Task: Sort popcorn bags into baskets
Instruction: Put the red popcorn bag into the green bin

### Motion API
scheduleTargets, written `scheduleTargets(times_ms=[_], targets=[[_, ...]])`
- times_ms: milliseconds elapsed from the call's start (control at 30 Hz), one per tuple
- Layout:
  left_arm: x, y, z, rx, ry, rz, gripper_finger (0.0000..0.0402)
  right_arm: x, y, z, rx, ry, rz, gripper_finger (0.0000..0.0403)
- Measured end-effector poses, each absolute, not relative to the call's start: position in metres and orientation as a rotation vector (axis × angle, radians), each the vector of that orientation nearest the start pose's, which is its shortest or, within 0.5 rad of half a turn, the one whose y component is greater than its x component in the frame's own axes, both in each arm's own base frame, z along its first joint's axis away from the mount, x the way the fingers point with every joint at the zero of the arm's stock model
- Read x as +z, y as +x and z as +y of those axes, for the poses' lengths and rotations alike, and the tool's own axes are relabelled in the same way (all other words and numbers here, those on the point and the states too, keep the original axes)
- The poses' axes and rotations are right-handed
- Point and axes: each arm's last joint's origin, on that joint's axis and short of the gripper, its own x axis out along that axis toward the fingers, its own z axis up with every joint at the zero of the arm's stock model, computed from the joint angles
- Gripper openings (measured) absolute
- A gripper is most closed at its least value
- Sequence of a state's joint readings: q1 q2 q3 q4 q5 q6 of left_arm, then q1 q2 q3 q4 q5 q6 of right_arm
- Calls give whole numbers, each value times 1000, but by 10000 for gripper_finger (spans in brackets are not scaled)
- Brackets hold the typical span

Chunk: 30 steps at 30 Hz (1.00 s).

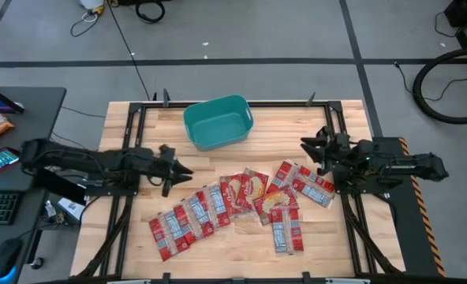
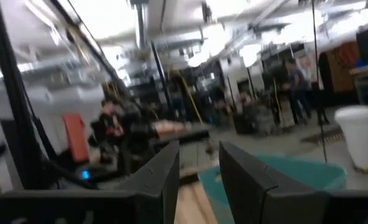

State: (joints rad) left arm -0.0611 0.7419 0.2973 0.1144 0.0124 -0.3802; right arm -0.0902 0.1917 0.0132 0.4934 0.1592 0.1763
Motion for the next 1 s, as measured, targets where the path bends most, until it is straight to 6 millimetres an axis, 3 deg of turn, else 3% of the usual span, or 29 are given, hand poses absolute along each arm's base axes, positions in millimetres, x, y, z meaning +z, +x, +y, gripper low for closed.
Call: scheduleTargets(times_ms=[200,433,800,1000], targets=[[202,193,-29,-97,-194,523,117,190,116,-15,-241,171,-235,119],[208,215,-56,-156,-127,759,121,194,127,-10,-162,196,-223,119],[209,223,-97,-195,2,1041,213,209,157,5,-170,172,-104,119],[191,221,-117,-276,157,1126,212,214,172,11,-198,108,-64,119]])
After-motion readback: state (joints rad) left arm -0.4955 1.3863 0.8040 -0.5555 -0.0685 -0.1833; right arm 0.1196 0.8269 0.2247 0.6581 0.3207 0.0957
